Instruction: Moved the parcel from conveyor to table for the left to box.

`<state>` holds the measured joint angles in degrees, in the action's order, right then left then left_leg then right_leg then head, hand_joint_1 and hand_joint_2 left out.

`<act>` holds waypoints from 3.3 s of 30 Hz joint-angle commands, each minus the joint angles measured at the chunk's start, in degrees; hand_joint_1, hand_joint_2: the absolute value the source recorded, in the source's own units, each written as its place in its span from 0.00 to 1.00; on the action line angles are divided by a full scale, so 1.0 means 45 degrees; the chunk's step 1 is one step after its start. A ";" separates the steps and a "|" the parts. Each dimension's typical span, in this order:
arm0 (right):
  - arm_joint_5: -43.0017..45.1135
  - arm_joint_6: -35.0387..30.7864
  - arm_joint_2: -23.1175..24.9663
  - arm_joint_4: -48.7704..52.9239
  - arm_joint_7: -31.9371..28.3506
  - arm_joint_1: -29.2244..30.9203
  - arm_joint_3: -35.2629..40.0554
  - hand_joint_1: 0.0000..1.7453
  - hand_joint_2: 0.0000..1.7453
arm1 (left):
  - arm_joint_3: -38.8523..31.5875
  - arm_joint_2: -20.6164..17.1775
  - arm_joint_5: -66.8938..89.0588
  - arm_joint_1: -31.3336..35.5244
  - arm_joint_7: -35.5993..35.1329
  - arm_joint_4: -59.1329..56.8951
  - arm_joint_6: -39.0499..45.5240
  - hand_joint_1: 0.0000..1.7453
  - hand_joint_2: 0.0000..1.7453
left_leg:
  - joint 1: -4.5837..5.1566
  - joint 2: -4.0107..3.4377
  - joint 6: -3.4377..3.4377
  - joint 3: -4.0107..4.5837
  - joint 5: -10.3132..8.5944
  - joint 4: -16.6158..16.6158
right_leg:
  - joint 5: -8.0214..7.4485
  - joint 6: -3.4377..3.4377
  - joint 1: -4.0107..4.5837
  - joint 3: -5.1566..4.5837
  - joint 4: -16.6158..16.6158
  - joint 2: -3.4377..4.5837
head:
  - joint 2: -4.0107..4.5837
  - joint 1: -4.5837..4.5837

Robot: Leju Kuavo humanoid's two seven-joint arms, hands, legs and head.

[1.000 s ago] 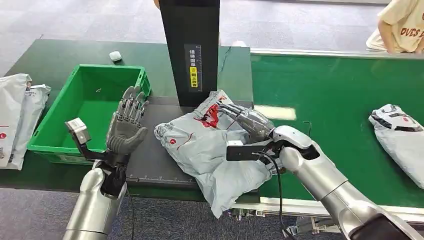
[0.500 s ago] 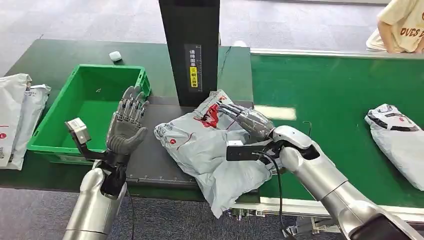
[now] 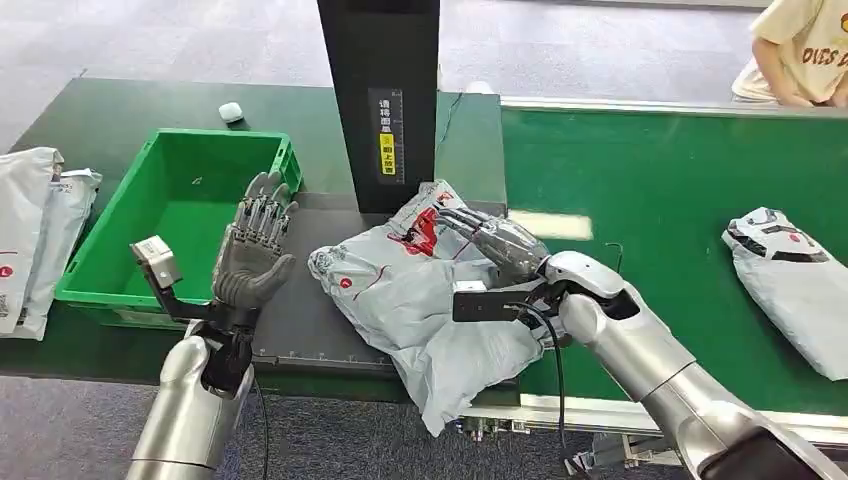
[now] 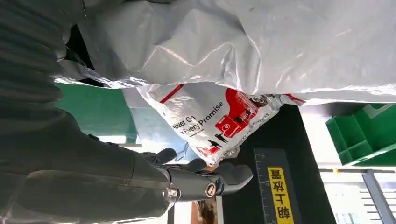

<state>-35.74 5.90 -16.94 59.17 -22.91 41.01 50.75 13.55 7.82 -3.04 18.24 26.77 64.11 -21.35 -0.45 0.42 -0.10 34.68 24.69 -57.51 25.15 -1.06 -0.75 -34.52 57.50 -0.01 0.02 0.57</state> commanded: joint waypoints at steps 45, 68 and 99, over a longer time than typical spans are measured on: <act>-0.0020 0.0017 -0.0146 -0.0036 -0.0016 0.0282 0.0290 0.00 1.00 | 0.0241 -0.0186 0.0014 0.0275 -0.0009 -0.0218 0.0004 0.00 1.00 | 0.0002 -0.0005 -0.0002 -0.0046 0.0012 0.0013 | 0.0013 0.0012 0.0001 0.0045 -0.0011 -0.0003 | 0.0000 0.0000; -0.0020 0.0017 -0.0146 -0.0036 -0.0016 0.0282 0.0290 0.00 1.00 | 0.0241 -0.0186 0.0014 0.0275 -0.0009 -0.0218 0.0004 0.00 1.00 | 0.0001 -0.0002 -0.0001 -0.0015 0.0003 0.0007 | 0.0003 0.0007 0.0001 0.0014 -0.0006 -0.0002 | 0.0000 0.0000; -0.0020 0.0017 -0.0146 -0.0036 -0.0016 0.0282 0.0290 0.00 1.00 | 0.0241 -0.0186 0.0014 0.0275 -0.0009 -0.0218 0.0004 0.00 1.00 | 0.0002 -0.0006 -0.0001 -0.0050 0.0011 0.0016 | 0.0012 0.0012 0.0002 0.0050 -0.0016 -0.0002 | 0.0000 0.0000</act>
<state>-35.74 5.90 -16.94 59.17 -22.91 41.00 50.75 13.55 7.98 -3.04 18.23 26.77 64.11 -21.35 -0.45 0.42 -0.10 34.68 24.69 -57.51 25.15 -1.06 -0.75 -34.52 57.50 -0.01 0.02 0.57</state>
